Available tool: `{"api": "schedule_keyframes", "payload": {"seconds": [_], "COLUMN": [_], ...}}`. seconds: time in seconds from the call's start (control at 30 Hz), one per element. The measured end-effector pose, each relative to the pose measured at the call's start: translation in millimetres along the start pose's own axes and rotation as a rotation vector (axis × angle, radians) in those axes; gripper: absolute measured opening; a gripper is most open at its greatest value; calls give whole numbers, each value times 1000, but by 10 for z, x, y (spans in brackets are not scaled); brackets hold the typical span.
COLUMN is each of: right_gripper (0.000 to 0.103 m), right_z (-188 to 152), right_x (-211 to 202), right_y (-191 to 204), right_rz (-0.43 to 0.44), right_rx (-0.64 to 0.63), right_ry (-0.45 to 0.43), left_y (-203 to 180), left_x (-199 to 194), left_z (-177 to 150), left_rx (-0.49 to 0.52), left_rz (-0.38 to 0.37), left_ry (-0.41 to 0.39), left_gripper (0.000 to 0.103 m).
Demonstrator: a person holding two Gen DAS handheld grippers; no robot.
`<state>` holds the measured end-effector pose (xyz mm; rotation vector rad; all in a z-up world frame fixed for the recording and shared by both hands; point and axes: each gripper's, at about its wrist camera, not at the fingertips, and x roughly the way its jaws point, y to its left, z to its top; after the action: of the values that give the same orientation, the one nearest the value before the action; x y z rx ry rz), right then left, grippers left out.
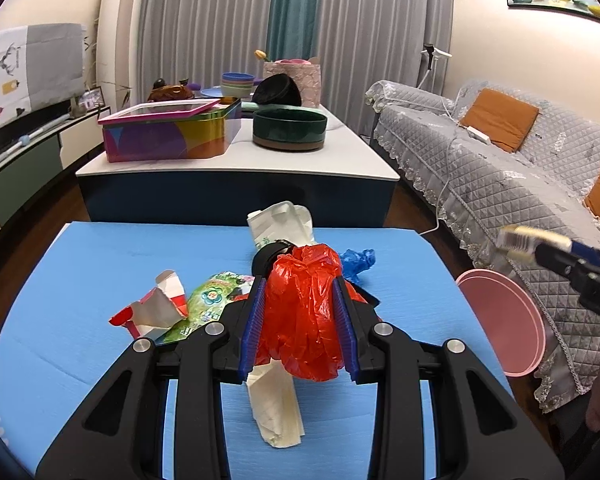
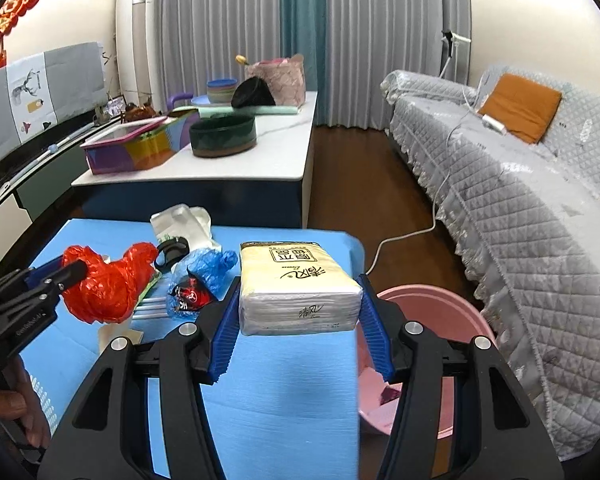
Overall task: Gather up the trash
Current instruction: 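Grasp the tissue pack with the right tool while the left tool grasps the red bag, then carry the tissue pack and red bag over the pink bin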
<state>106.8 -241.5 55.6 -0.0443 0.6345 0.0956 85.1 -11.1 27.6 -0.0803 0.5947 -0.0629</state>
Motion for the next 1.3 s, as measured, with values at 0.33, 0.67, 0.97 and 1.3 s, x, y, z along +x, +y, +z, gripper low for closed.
{"api": "schedule_keyframes", "payload": {"seconds": [0.33, 0.67, 0.97, 1.3], "right_gripper": [54, 54, 54, 54], "right_z": [-60, -231, -280, -283], "right_x": [-173, -119, -162, -239], "right_y": [-205, -445, -763, -1200], "right_rz": [-42, -71, -87, -127], "right_rx": [12, 58, 124, 226], "right_ry": [-50, -43, -48, -69], "left_y": [-197, -421, -688, -1112], "left_x": [-91, -67, -18, 48], "left_z": [-51, -74, -69, 50], "left_rx": [28, 59, 82, 128], "left_rz": [-18, -26, -60, -121], "left_ry": [-12, -9, 15, 18], "left_gripper": [33, 33, 33, 33]}}
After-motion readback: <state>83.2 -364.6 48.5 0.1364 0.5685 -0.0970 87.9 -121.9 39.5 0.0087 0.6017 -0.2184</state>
